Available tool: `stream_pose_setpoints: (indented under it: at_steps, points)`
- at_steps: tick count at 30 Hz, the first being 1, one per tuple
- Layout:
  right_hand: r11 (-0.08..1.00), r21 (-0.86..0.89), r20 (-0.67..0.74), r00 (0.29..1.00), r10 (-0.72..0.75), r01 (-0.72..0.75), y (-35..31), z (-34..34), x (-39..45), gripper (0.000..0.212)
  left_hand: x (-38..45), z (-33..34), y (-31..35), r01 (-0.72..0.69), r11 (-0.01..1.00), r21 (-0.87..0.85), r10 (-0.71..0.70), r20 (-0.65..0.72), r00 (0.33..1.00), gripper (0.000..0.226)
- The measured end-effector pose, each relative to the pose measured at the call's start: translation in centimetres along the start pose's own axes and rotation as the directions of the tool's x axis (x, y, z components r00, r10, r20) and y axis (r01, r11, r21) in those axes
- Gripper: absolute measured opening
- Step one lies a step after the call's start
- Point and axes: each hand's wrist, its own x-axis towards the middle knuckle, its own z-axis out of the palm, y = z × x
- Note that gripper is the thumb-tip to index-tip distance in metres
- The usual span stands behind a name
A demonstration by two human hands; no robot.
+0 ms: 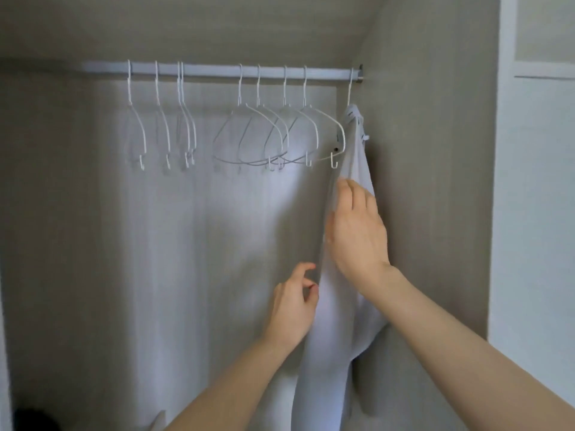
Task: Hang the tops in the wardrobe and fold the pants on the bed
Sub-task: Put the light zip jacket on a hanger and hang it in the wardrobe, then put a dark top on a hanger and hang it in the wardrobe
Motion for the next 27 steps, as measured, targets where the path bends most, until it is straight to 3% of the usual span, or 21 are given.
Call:
stream_pose_setpoints:
  at_steps: [6,11,16,19,21,24,27]
  points:
    - [0.966,0.189,0.117,0.973,-0.201,0.177,-3.8,-2.3,-9.4,0.052,-8.2,-5.5,-1.1,0.133,0.987,-0.086,-0.135,-0.019,0.991,0.025]
    - [0.909,0.355,0.221,0.925,-0.309,0.219,-7.7,-2.6,-15.7,0.049,-16.4,-11.4,-1.1,0.276,0.958,0.071,-0.268,-0.107,0.958,0.025]
    - [0.775,0.603,0.282,0.858,-0.429,0.189,-13.4,-3.7,-23.0,0.039,-26.7,-16.7,0.7,0.428,0.876,0.225,-0.375,-0.241,0.895,0.018]
    - [0.659,0.736,0.312,0.785,-0.535,0.157,-15.7,-5.3,-27.7,0.044,-32.6,-18.8,2.4,0.578,0.775,0.254,-0.492,-0.331,0.805,0.017]
    - [0.562,0.819,0.321,0.72,-0.615,0.116,-16.9,-6.9,-30.9,0.036,-37.2,-19.9,3.8,0.686,0.688,0.238,-0.564,-0.419,0.711,0.018]
    - [0.455,0.888,0.335,0.574,-0.747,0.073,-18.0,-8.3,-35.1,0.032,-43.4,-20.8,5.6,0.806,0.554,0.207,-0.633,-0.524,0.57,0.018]
    - [0.396,0.918,0.361,0.417,-0.834,-0.002,-19.7,-10.1,-39.0,0.032,-50.3,-21.5,7.1,0.918,0.358,0.17,-0.732,-0.56,0.389,0.018]
